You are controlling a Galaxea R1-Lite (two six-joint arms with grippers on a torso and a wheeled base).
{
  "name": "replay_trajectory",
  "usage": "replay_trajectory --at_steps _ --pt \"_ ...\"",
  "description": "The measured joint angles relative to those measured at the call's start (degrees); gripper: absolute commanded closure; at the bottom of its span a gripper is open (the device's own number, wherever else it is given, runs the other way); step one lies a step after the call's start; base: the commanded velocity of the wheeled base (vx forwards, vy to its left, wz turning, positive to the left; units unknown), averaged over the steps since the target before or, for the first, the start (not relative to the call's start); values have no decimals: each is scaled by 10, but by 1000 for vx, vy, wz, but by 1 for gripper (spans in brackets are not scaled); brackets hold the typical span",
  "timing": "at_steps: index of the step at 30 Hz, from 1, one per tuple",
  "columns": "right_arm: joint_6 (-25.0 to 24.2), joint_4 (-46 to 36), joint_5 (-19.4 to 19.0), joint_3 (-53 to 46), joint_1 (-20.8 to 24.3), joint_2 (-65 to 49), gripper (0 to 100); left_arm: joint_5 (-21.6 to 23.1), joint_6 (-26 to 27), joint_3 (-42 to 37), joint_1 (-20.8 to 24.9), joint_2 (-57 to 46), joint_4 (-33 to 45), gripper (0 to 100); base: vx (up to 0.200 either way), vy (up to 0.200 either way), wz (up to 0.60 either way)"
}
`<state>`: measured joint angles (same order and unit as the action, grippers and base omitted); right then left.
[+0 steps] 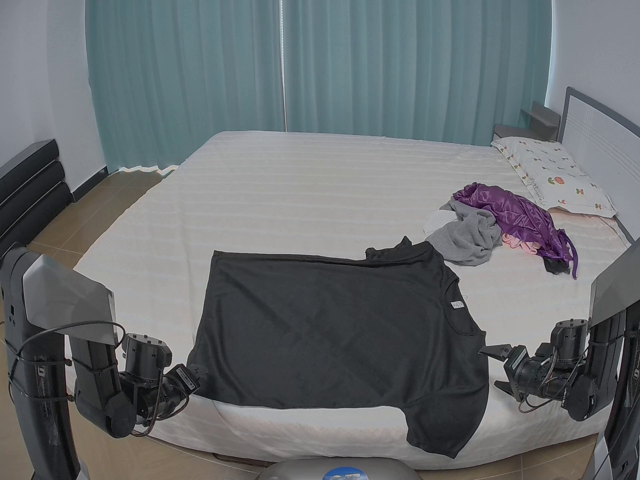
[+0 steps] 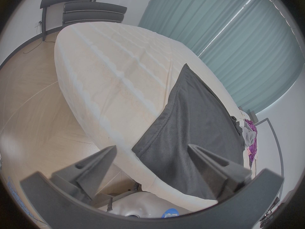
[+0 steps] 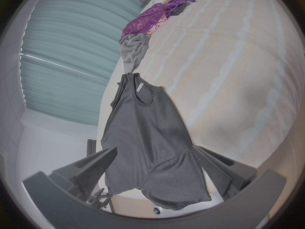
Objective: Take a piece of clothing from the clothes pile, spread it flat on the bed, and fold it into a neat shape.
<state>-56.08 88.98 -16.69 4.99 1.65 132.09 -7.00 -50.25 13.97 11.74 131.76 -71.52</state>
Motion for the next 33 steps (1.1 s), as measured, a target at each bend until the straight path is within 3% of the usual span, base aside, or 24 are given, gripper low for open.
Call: replay_trajectory --at_steps 20,33 --pt "0 0 1 0 0 0 0 -18 9 -19 -1 -7 0 100 0 0 0" --pt "3 0 4 0 0 0 0 -18 42 -38 -5 -6 1 100 0 0 0"
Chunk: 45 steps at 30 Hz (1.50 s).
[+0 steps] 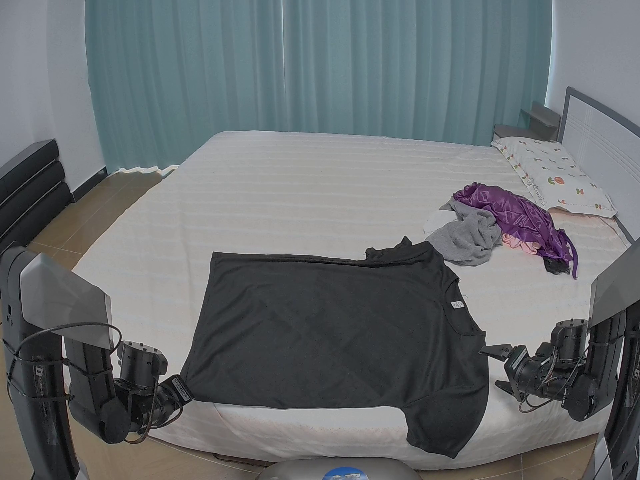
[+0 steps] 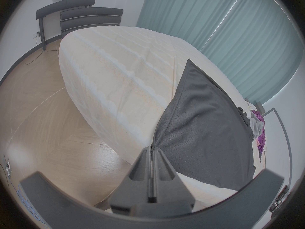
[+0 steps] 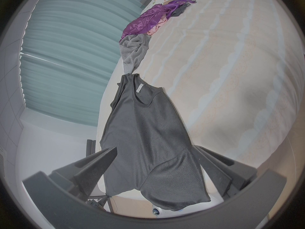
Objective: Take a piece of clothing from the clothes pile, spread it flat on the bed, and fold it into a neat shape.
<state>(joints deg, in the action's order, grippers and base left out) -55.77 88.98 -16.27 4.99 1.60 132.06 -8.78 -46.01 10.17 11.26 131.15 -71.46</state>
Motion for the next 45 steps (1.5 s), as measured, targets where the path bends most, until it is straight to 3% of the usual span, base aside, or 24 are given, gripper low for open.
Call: replay_trajectory --at_steps 5,11,23,24,33,45 --pt "14 0 2 -7 0 -10 0 2 6 -1 -9 1 0 100 0 0 0" --pt "66 0 4 -8 0 -5 0 6 6 -1 -15 2 0 100 0 0 0" --pt "135 0 59 19 25 62 0 8 4 2 -19 9 -1 100 0 0 0" --pt "137 0 60 22 28 66 100 8 4 2 -20 9 -1 100 0 0 0" --pt "151 0 95 36 44 89 100 8 4 3 -20 12 -1 100 0 0 0" --pt "185 0 96 -4 21 89 100 8 5 3 -20 12 -1 100 0 0 0"
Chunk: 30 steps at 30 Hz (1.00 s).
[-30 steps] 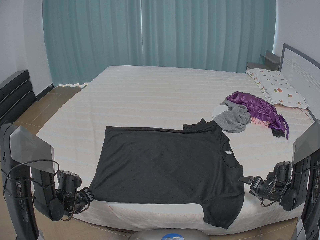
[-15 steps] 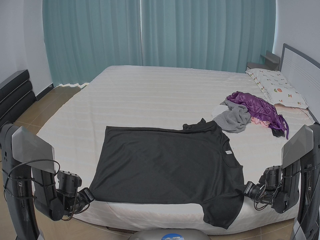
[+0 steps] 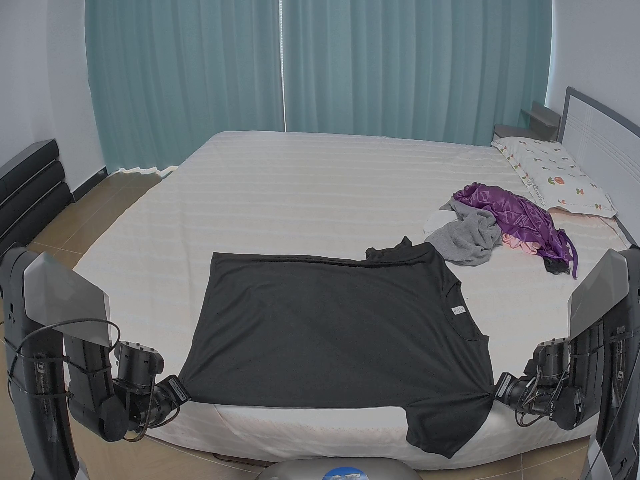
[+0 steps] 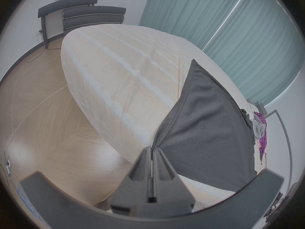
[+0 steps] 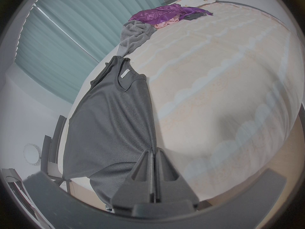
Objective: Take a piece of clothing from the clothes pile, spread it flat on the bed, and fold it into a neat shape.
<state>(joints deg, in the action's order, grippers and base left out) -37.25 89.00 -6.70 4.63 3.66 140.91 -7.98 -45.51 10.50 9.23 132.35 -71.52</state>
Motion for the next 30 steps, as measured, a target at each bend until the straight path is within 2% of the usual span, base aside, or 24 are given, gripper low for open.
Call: replay_trajectory --at_steps 16,30 --pt "-8 -1 -5 -3 -14 -3 100 0 1 1 1 1 0 100 0 0 0" --pt "-5 -1 -1 110 -9 -16 100 0 -5 10 2 2 -4 100 0 0 0"
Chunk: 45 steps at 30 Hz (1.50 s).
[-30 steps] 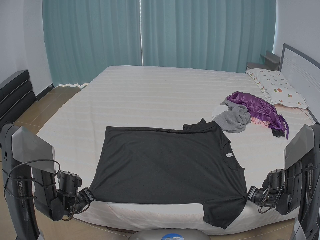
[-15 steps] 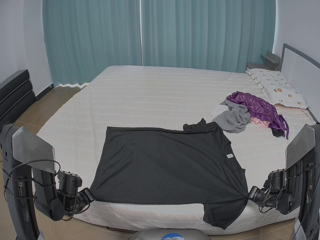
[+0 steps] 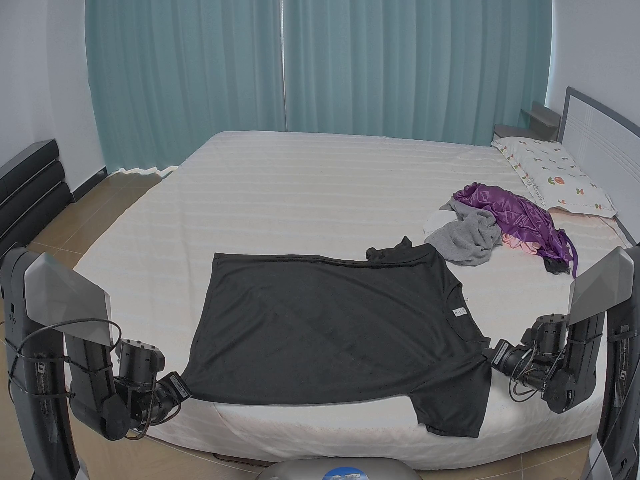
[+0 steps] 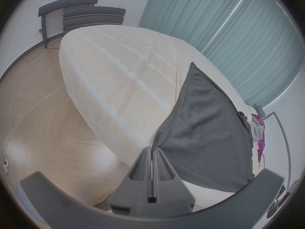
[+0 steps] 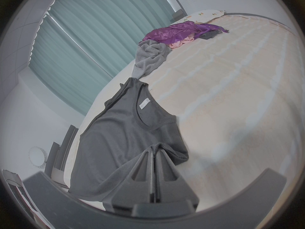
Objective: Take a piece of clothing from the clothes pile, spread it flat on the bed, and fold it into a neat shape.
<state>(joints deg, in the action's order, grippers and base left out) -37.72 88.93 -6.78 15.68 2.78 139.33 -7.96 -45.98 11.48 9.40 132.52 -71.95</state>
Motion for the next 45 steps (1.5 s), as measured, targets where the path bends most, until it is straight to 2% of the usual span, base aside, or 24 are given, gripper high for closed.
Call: replay_trajectory --at_steps 6,7,14,16,19,21,27,35,43,44,45 --pt "3 0 -5 29 4 22 100 0 0 1 0 0 -7 100 0 0 0" --pt "3 0 -6 31 5 26 0 0 -1 1 0 1 -7 100 0 0 0" --pt "-2 0 -13 25 -2 17 0 0 -1 1 0 1 -7 100 0 0 0" --pt "-1 1 -27 8 -7 5 0 0 0 1 0 1 -7 100 0 0 0" --pt "6 1 -72 -23 -16 -11 0 0 0 1 0 1 -7 100 0 0 0" --pt "21 0 -98 -46 -23 -20 0 0 0 1 0 1 -8 100 0 0 0" --pt "98 1 -141 -97 -35 -21 0 0 0 0 0 1 -8 100 0 0 0" --pt "109 1 -140 -110 -12 3 0 0 0 0 1 1 -8 100 0 0 0" --pt "102 1 -112 -88 14 22 0 0 0 0 1 1 -8 100 0 0 0" --pt "102 1 -111 -86 16 23 100 0 0 0 1 1 -8 100 0 0 0" --pt "100 1 -109 -85 18 25 100 0 0 0 1 1 -8 100 0 0 0"
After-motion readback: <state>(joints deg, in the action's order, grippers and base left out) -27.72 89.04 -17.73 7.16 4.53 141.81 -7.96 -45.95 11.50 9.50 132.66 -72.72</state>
